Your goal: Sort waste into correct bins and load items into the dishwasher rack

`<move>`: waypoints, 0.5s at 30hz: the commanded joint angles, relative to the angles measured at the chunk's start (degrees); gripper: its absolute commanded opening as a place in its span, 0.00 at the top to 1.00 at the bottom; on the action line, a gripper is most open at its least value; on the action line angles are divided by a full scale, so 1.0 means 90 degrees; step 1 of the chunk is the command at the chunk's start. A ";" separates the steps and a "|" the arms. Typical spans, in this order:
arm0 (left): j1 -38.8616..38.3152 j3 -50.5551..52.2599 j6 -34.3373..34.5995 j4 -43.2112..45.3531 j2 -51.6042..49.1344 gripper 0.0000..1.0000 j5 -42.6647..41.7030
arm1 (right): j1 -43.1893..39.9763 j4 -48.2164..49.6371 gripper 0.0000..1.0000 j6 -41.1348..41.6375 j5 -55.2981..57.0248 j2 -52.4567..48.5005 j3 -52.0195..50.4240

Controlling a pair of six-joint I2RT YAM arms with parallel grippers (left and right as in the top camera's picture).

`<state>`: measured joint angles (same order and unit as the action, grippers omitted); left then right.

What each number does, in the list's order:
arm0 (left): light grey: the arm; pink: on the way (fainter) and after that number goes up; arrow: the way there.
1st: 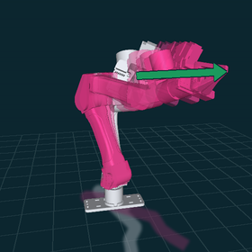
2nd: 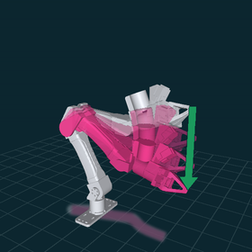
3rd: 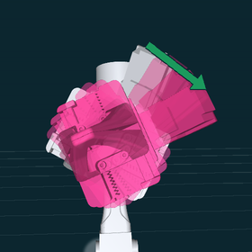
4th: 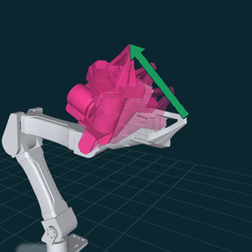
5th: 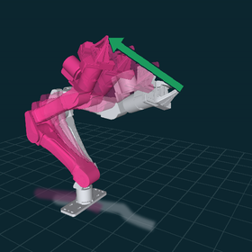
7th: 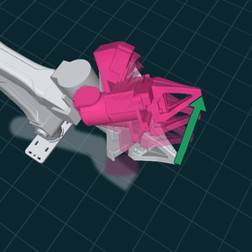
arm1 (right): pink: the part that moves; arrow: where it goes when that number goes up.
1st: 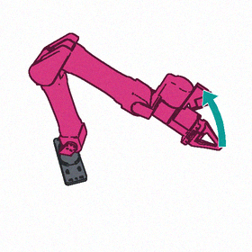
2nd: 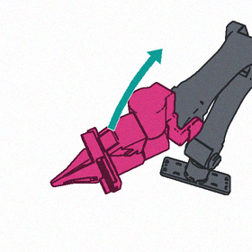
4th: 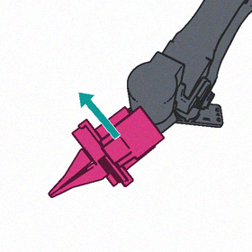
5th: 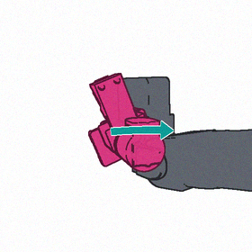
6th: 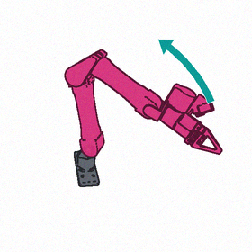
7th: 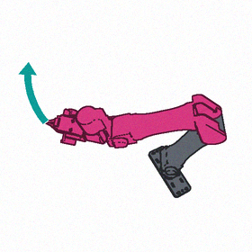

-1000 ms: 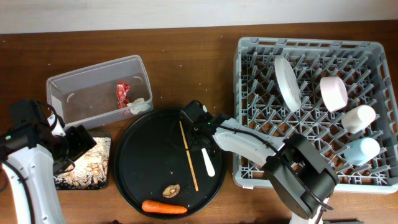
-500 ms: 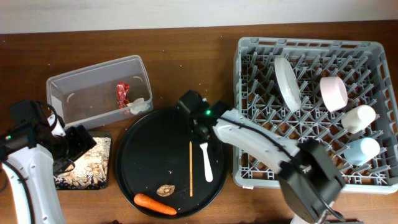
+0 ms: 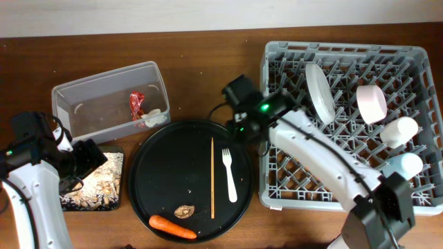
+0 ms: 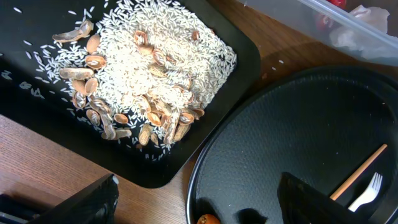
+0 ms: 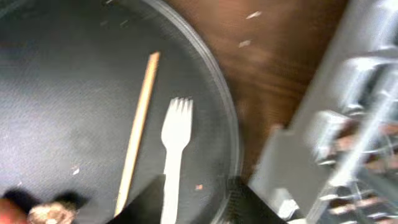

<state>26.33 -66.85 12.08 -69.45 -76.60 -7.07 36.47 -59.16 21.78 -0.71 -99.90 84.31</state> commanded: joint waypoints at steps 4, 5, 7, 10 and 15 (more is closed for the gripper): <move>0.0022 0.0032 0.0083 -0.0007 0.0049 0.18 -0.0073 | 0.0661 0.0435 0.01 -0.0041 -0.0255 -0.0197 -0.0063; 0.0022 0.0032 0.0083 -0.0007 0.0049 0.19 -0.0073 | 0.0670 0.0461 0.02 -0.0036 -0.0257 -0.0197 -0.0063; 0.0022 0.0032 0.0083 -0.0007 0.0049 0.18 -0.0073 | 0.0646 0.0512 0.02 -0.0034 -0.0170 -0.0206 -0.0070; 0.0022 0.0032 0.0083 -0.0007 0.0049 0.19 -0.0073 | 0.0612 0.0549 0.04 0.0556 0.0216 -0.0238 -0.0121; 0.0022 0.0032 0.0083 -0.0005 0.0049 0.19 -0.0073 | 0.0612 0.0993 0.13 0.1188 0.0265 -0.0512 -0.0634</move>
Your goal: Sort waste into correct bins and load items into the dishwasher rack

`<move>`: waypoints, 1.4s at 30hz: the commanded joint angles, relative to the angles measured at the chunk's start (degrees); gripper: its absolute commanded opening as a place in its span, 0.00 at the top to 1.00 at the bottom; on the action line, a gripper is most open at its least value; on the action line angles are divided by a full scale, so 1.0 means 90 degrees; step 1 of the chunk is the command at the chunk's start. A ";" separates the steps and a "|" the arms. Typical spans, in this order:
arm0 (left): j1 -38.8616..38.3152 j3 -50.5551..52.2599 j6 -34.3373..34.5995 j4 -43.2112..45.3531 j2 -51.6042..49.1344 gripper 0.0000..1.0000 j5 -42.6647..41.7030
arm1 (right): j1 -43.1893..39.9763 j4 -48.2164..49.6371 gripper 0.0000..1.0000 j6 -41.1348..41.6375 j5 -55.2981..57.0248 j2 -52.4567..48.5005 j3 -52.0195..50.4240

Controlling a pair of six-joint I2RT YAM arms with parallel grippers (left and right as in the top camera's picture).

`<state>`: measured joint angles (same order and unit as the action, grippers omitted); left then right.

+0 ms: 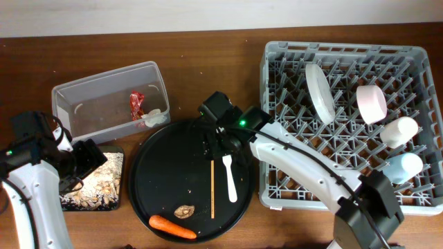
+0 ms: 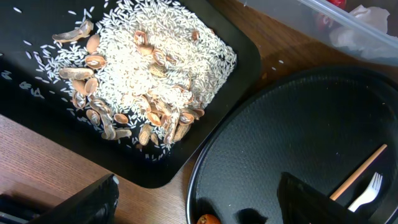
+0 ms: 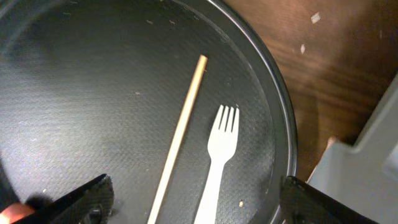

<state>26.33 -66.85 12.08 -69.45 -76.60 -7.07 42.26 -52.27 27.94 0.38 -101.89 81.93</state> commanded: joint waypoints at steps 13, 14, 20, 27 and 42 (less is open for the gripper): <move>0.0022 0.0032 0.0083 -0.0005 0.0049 0.19 -0.0073 | -0.0032 0.0743 0.21 0.0840 0.0129 -0.1401 -0.0576; 0.0022 0.0032 0.0085 -0.0005 0.0049 0.19 -0.0073 | -0.0032 0.0763 0.21 0.0867 0.0126 -0.1445 -0.0576; 0.0022 0.0032 0.0085 -0.0005 0.0049 0.19 -0.0073 | -0.0039 0.0962 0.23 0.0908 0.0160 -0.1545 -0.0580; 0.0022 0.0032 0.0085 -0.0002 0.0049 0.19 -0.0073 | -0.0061 0.1010 0.37 0.0957 0.0204 -0.1542 -0.0578; 0.0022 0.0032 0.0083 -0.0002 0.0049 0.19 -0.0073 | -0.0158 0.1197 0.41 0.0998 0.0279 -0.1545 -0.0627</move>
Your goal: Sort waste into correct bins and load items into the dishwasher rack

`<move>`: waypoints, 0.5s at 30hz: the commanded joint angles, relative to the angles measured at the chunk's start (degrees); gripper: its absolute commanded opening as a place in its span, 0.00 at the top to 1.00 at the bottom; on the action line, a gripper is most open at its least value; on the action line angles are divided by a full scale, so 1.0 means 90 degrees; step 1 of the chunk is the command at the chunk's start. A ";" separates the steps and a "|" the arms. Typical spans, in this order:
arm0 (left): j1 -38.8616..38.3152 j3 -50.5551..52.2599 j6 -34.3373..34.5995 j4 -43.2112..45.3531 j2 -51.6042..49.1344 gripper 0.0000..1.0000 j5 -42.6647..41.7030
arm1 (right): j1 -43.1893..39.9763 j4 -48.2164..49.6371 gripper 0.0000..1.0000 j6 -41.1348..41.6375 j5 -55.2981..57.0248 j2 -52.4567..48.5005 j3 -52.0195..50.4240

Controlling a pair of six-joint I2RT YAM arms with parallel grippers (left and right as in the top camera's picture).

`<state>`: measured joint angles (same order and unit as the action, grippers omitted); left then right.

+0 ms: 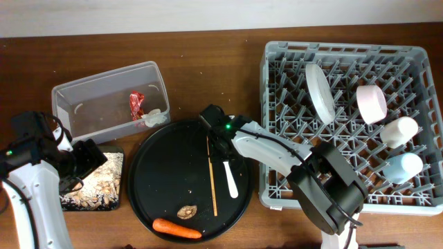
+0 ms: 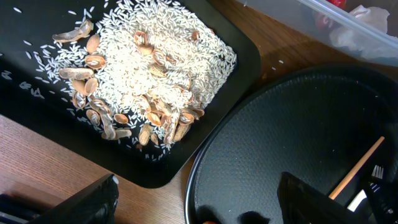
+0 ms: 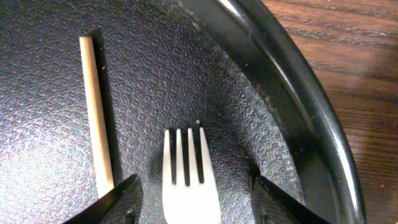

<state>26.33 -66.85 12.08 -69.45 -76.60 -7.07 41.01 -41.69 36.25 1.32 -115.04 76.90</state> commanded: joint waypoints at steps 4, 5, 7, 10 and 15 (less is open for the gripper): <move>0.0022 0.0032 0.0083 -0.0002 0.0049 0.19 -0.0073 | -0.0019 0.0017 0.47 0.0075 0.0221 -0.0083 -0.0158; 0.0022 0.0032 0.0085 -0.0002 0.0049 0.19 -0.0073 | -0.0019 0.0019 0.50 0.0075 0.0223 -0.0083 -0.0158; 0.0022 0.0032 0.0083 -0.0002 0.0049 0.19 -0.0073 | -0.0019 0.0017 0.56 0.0075 0.0243 -0.0083 -0.0158; 0.0022 0.0032 0.0085 -0.0002 0.0049 0.18 -0.0073 | -0.0017 -0.0019 0.62 0.0075 0.0240 -0.0083 -0.0158; 0.0022 0.0032 0.0083 0.0000 0.0049 0.18 -0.0073 | -0.0019 -0.0046 0.68 0.0075 0.0240 -0.0083 -0.0158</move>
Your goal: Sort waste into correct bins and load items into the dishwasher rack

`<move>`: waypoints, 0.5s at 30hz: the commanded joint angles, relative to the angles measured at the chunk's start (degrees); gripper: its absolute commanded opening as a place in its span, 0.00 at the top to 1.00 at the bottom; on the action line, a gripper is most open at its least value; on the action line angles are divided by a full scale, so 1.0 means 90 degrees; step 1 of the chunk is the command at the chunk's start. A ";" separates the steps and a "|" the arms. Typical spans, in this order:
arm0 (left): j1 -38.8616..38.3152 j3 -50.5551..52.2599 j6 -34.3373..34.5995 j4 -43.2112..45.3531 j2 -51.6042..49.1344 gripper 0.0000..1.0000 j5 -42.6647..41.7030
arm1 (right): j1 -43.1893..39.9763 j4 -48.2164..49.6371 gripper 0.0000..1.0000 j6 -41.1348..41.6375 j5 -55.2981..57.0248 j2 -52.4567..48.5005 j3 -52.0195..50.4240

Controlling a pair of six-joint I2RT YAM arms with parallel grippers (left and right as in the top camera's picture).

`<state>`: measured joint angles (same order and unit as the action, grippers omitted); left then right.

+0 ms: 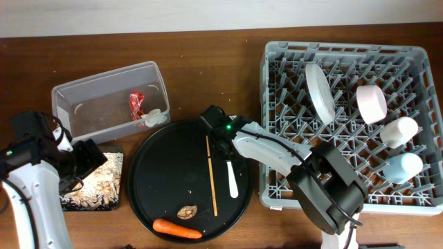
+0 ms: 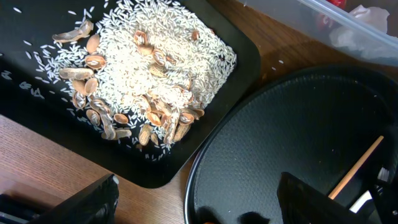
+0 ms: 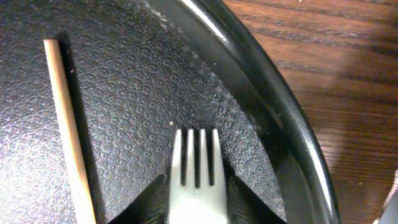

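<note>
A white plastic fork (image 3: 198, 162) lies on the round black tray (image 1: 166, 173), tines pointing away from the wrist camera. My right gripper (image 3: 198, 190) is down on the tray, its two fingers pressed against the sides of the fork's head; in the overhead view it sits at the tray's upper right (image 1: 223, 143). A wooden chopstick (image 1: 210, 174) lies just left of the fork. A carrot (image 1: 177, 229) and a small brown shell (image 1: 185, 211) lie near the tray's front. My left gripper (image 2: 196, 208) hangs open over the gap between the rice tray and the round tray, holding nothing.
A grey dish rack (image 1: 415, 200) at the right holds a white plate, a pink bowl and two cups. A clear bin (image 1: 97, 111) at the back left holds a red wrapper. A small black tray (image 2: 37, 124) bears rice and nut shells.
My right gripper's fingers stood apart on either side of the fork's head; now they have shut against it. The fork, chopstick and left arm are where they were.
My right gripper was open near the rack's left edge. Then it was over the round tray above the fork and chopstick. Then it stood low with its fingers either side of the fork's head, and now it is shut on it. The left arm stayed still.
</note>
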<state>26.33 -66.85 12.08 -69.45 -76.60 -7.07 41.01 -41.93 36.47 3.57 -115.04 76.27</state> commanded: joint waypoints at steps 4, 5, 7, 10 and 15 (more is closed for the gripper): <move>0.0022 0.0032 0.0083 -0.0002 0.0049 0.19 -0.0073 | -0.0019 -0.0107 0.71 0.0051 -0.0010 -0.0078 -0.0075; 0.0022 0.0032 0.0083 -0.0002 0.0049 0.19 -0.0073 | -0.0019 -0.0143 0.72 0.0051 -0.0012 -0.0068 -0.0061; 0.0022 0.0032 0.0083 0.0000 0.0049 0.18 -0.0070 | -0.0019 -0.0248 0.71 0.0051 -0.0012 -0.0002 0.0005; 0.0022 0.0032 0.0085 -0.0002 0.0049 0.19 -0.0073 | -0.0019 -0.0491 0.71 0.0049 -0.0010 0.0129 0.0223; 0.0022 0.0032 0.0083 -0.0002 0.0049 0.19 -0.0073 | -0.0027 -0.1127 0.72 -0.0136 0.0002 0.0605 0.0777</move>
<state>26.33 -66.85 12.08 -69.45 -76.60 -7.07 41.01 -50.28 36.36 3.38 -114.56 79.53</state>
